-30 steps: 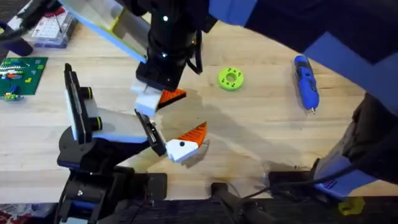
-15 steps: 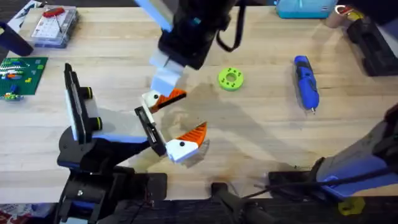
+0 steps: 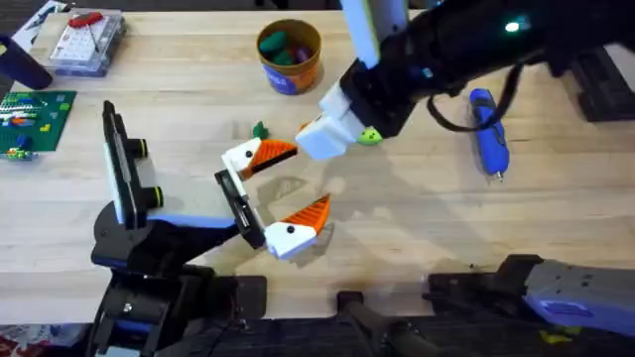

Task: Pick up the gripper from the table and insert it into the empty holder that is missing its gripper. Then pick up a screw, insert it into the mounting hole, and use the screwdriver to tighten it. Finally, clean up the table by picking up the vegetable and placing it into the bucket.

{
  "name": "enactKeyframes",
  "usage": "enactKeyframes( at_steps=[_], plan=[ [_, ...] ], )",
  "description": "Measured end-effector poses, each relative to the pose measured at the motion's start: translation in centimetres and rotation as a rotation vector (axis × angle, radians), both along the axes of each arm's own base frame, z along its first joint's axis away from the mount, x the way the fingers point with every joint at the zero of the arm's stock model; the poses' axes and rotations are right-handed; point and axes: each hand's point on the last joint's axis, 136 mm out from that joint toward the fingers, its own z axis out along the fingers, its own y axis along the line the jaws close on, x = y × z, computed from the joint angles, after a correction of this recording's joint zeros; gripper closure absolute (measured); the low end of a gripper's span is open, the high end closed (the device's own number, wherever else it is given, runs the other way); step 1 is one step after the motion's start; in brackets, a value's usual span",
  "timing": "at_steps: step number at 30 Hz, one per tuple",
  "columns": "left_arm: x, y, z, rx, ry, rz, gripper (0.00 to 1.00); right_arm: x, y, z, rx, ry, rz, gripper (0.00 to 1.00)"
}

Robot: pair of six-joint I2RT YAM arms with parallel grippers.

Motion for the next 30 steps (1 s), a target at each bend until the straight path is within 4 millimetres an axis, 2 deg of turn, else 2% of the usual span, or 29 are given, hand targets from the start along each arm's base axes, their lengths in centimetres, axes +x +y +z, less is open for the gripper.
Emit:
enactKeyframes(
  at_steps=[4, 5, 8, 21, 22, 27, 28, 30],
  plan=[
    [0.0, 0.0, 0.0, 0.0, 0.0, 0.0, 0.014, -0.6, -0.6, -0.5, -0.03, 0.021, 0.011, 0.009],
    [0.0, 0.0, 0.0, 0.0, 0.001, 0.0, 0.014, -1.4, -1.4, -1.6, -0.087, 0.06, 0.031, 0.009],
    [0.0, 0.0, 0.0, 0.0, 0.0, 0.0, 0.014, -2.3, -2.3, -2.6, -0.14, 0.101, 0.047, 0.009],
    [0.0, 0.0, 0.0, 0.0, 0.001, 0.0, 0.017, -3.2, -3.2, -3.1, -0.187, 0.122, 0.083, 0.01],
    [0.0, 0.0, 0.0, -0.001, 0.004, 0.0, 0.094, -3.2, -3.3, -3.1, -0.191, 0.126, 0.083, 0.009],
    [0.0, 0.0, 0.0, 0.0, -0.001, 0.0, 0.876, -3.4, -3.4, -3.2, -0.197, 0.132, 0.083, 0.009],
    [0.0, 0.0, 0.0, 0.002, -0.004, 0.001, 0.966, -3.4, -3.4, -3.2, -0.197, 0.132, 0.083, 0.009],
    [0.0, 0.0, 0.0, 0.002, -0.003, 0.001, 0.994, -3.3, -3.4, -3.2, -0.194, 0.13, 0.082, 0.009]
  ],
)
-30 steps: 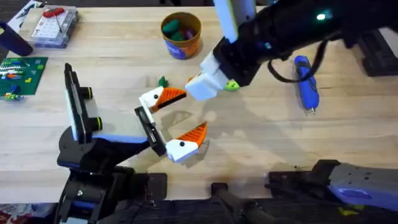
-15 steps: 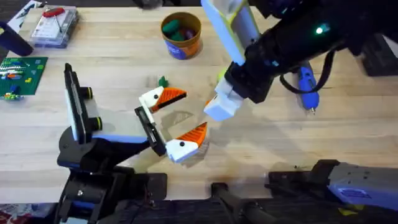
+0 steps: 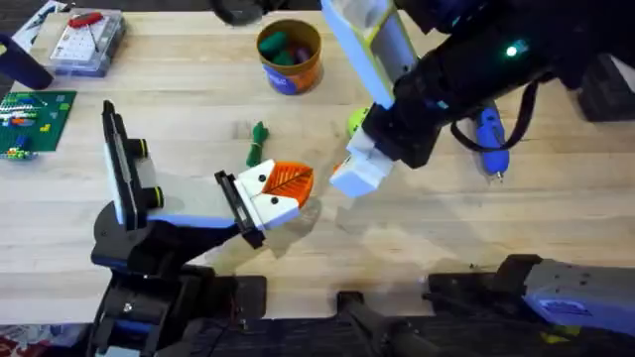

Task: Pick up the gripper from the table and insert it into the empty holder that is missing its gripper. Then pick up a screw, insert it into the mounting hole, and use the screwdriver to tighten it. Finally, clean up the table by picking up the vegetable and placing it into the bucket.

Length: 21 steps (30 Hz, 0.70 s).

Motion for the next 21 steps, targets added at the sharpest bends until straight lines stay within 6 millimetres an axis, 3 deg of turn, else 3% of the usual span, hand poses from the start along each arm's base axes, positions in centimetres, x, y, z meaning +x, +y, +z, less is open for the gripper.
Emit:
enactKeyframes(
  at_steps=[7, 16, 21],
  plan=[
    [0.0, 0.0, 0.0, 0.0, 0.0, 0.0, 0.996, 0.6, -0.4, 0.0, -0.001, 0.001, -0.062, 0.009],
    [0.0, 0.0, 0.0, 0.0, 0.0, 0.0, 0.996, 3.8, -4.5, -0.2, -0.01, 0.036, -0.336, 0.009],
    [0.0, 0.0, 0.0, 0.0, 0.0, 0.0, 0.996, 4.5, -5.7, -0.3, -0.015, 0.045, -0.394, 0.009]
  ],
)
